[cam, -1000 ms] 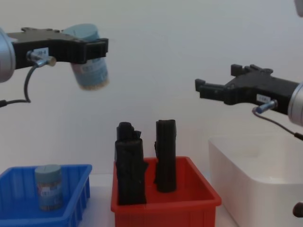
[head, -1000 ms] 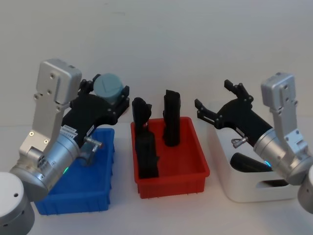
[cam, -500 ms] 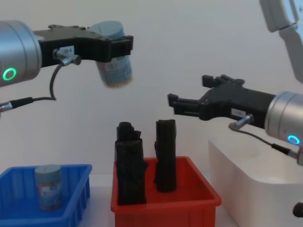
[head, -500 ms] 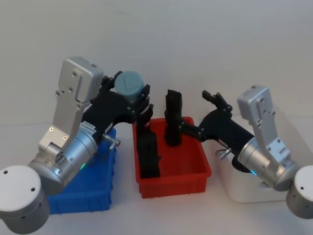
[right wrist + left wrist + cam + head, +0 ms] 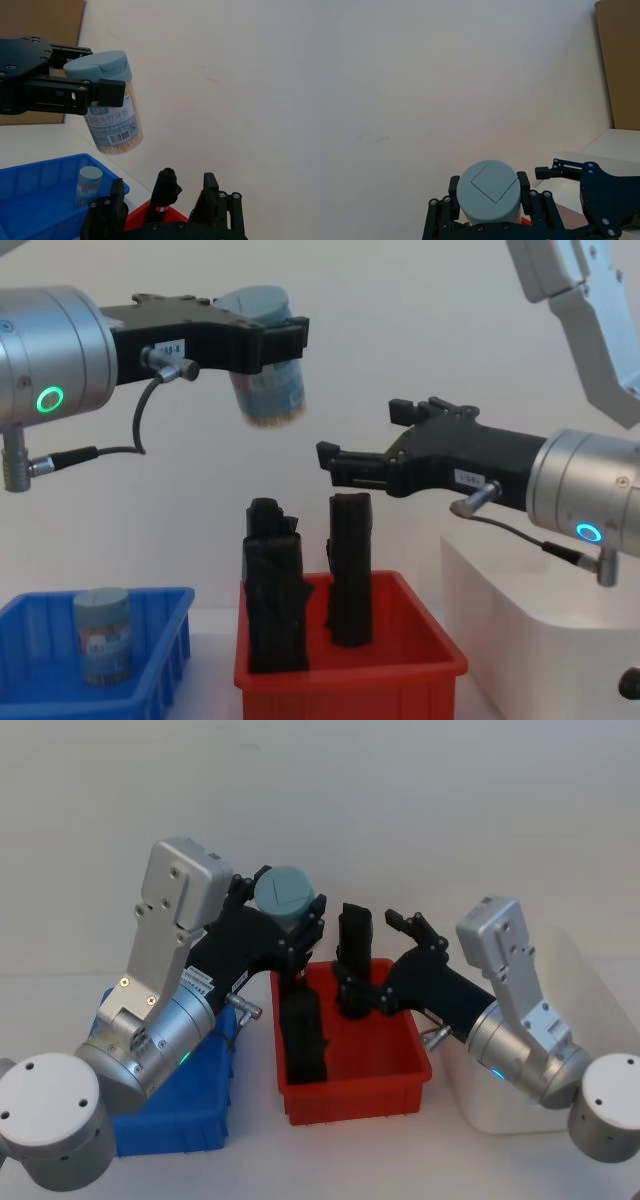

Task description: Pick the cotton swabs from the blue box and place them into the white box.

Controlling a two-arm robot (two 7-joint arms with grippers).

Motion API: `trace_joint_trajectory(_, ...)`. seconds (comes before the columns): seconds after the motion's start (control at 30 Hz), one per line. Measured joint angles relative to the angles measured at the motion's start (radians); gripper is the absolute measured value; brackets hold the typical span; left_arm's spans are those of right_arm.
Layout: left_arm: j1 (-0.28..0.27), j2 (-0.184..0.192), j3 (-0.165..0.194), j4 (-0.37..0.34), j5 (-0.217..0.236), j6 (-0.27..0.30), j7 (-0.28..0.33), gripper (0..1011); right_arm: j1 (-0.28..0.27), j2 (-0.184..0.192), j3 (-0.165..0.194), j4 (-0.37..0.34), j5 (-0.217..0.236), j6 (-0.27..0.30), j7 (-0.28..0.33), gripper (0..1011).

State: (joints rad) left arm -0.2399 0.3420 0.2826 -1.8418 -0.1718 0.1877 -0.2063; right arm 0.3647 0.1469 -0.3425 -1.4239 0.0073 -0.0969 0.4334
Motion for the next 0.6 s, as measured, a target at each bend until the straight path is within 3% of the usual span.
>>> trace_joint_trajectory(0.6,-0.005,-0.013,0.007,0.011,0.006,-0.005,-0.021,683,0.007,-0.013,-0.02,-0.009,-0.015,0.024,-0.001,1001)
